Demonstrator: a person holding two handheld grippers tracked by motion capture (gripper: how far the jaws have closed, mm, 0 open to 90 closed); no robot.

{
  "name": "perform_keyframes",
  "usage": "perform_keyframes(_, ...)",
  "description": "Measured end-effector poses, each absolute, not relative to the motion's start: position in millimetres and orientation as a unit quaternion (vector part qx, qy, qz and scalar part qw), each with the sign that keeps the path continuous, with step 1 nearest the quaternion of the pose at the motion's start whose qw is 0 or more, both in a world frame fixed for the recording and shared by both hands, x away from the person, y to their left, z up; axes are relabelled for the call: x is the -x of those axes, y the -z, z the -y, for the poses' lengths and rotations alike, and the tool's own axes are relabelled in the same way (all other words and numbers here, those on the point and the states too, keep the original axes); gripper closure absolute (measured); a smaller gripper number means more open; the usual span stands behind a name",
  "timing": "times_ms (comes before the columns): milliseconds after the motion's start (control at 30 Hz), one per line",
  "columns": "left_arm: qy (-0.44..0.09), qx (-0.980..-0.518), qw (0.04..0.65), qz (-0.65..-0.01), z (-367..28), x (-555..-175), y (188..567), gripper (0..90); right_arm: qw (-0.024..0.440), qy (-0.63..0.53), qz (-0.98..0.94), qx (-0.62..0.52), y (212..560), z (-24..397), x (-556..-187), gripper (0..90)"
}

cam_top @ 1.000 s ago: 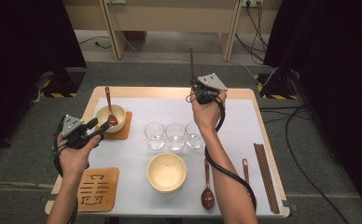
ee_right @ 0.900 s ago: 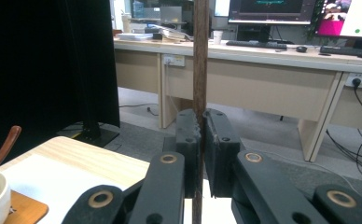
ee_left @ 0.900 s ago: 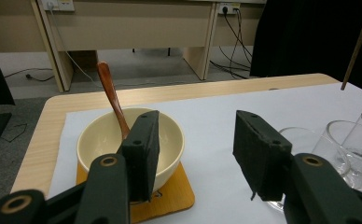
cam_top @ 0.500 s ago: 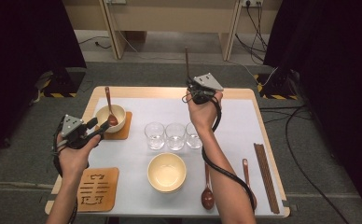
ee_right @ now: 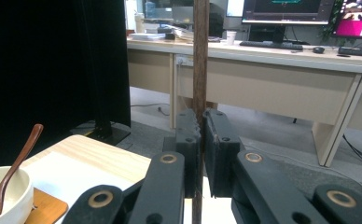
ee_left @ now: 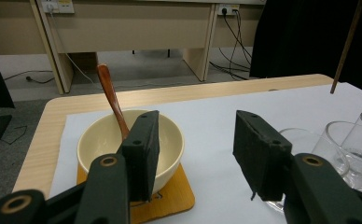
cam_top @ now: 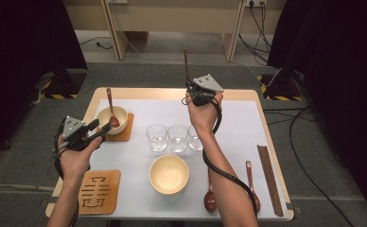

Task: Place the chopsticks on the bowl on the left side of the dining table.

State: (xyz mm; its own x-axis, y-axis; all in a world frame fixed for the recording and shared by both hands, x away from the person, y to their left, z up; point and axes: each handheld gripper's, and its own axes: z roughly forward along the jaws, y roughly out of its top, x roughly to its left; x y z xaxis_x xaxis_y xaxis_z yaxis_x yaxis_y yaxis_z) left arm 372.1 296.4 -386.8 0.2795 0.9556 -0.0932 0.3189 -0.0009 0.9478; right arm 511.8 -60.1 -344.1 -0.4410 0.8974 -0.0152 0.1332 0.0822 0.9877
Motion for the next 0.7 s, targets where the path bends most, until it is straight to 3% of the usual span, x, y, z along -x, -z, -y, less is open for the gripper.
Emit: perform_keyframes(700, -0.319, -0.646, 0.517, -0.461, -272, -383, 380, 50.1, 0.331, -0.554, -0.659, -0.387, 346, 50, -511, 85.1)
